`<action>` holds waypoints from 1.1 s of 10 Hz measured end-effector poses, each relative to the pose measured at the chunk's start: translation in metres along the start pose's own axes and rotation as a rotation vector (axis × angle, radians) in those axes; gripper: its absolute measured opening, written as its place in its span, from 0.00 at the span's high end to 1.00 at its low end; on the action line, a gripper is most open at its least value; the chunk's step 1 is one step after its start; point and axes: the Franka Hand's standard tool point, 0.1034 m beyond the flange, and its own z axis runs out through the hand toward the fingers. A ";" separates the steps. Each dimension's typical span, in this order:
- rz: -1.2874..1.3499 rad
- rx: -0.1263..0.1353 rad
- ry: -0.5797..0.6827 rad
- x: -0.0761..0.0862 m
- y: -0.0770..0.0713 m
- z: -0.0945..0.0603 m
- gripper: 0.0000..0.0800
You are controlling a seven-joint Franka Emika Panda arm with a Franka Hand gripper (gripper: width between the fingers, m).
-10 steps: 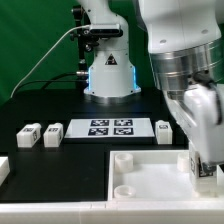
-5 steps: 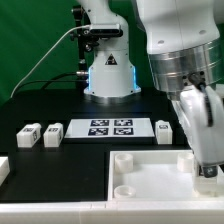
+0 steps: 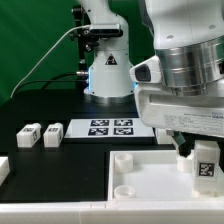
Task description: Assemble one leg
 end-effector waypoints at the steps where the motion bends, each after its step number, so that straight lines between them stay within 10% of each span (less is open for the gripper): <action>1: -0.102 -0.005 0.000 0.001 0.001 0.000 0.19; 3: -0.407 -0.058 0.011 0.010 0.009 0.000 0.19; 6: -0.311 -0.053 0.014 0.009 0.008 0.001 0.30; 8: -0.109 -0.049 0.017 0.008 0.007 0.001 0.64; 11: 0.194 -0.042 0.021 0.008 0.007 0.001 0.64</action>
Offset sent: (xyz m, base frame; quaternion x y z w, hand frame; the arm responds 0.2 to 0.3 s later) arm 0.0000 0.0000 0.0000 0.0000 0.0000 -0.1790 0.9838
